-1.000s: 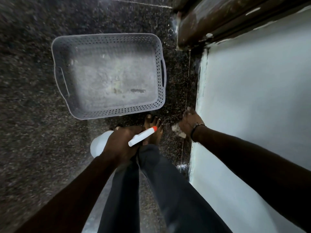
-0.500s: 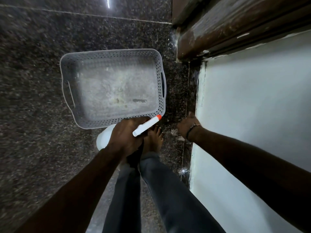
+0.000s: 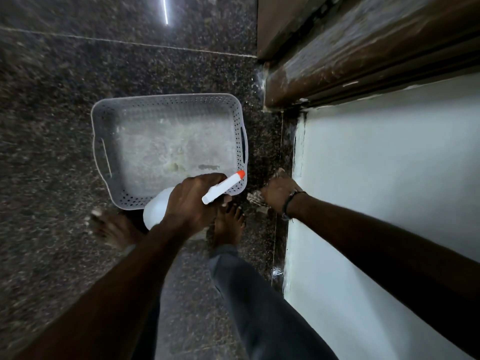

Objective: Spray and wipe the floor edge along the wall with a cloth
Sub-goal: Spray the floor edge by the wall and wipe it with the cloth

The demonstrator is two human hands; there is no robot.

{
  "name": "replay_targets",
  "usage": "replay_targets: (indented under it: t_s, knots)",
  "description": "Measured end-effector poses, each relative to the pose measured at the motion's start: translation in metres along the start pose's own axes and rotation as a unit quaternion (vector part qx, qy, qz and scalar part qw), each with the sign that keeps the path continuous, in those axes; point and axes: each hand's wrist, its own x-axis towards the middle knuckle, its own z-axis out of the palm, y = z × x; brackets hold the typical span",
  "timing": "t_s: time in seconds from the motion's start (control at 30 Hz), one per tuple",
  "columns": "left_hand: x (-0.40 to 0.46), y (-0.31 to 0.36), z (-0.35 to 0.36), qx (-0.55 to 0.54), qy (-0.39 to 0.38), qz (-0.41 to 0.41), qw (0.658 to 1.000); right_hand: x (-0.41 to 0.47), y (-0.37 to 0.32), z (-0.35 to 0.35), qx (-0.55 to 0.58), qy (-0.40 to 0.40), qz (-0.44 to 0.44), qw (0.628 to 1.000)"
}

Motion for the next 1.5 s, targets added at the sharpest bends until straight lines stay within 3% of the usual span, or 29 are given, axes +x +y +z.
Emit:
replay_targets:
  t_s: [0.13, 0.27, 0.37, 0.5, 0.67, 0.73, 0.9, 1.07, 1.3, 1.5]
  knots:
    - [0.001, -0.006, 0.003, 0.014, -0.014, 0.002, 1.0, 0.018, 0.019, -0.014, -0.04, 0.041, 0.047, 0.997]
    - [0.0, -0.014, 0.005, -0.007, -0.032, -0.013, 0.999, 0.032, 0.035, -0.026, 0.031, -0.035, 0.11, 0.993]
    - [-0.003, -0.02, 0.0, 0.018, -0.054, -0.03, 0.998, 0.044, 0.045, -0.028, 0.012, -0.002, 0.149, 0.989]
    - [-0.003, -0.023, -0.014, 0.029, -0.072, -0.029, 0.997, 0.028, 0.031, -0.015, 0.0, -0.037, 0.077, 0.996]
    - [0.009, -0.032, -0.018, 0.03, -0.051, -0.011, 0.998, 0.039, 0.04, -0.037, -0.072, -0.02, 0.137, 0.988]
    - [0.015, -0.038, -0.019, 0.015, -0.041, 0.0, 0.999, 0.036, 0.035, -0.043, -0.08, -0.029, 0.114, 0.99]
    - [0.029, -0.035, -0.026, 0.001, -0.019, 0.02, 1.0, 0.024, 0.026, -0.057, 0.041, -0.117, 0.009, 0.992]
    - [0.052, -0.025, -0.034, 0.014, -0.01, 0.025, 1.0, 0.011, 0.02, -0.048, 0.025, -0.019, 0.027, 0.999]
    - [0.062, -0.021, -0.041, 0.013, 0.004, 0.018, 1.0, 0.024, 0.03, -0.051, -0.1, 0.114, 0.098, 0.984]
    - [0.048, -0.039, -0.044, 0.0, 0.005, 0.014, 1.0, 0.025, 0.052, -0.081, -0.141, 0.064, 0.075, 0.985]
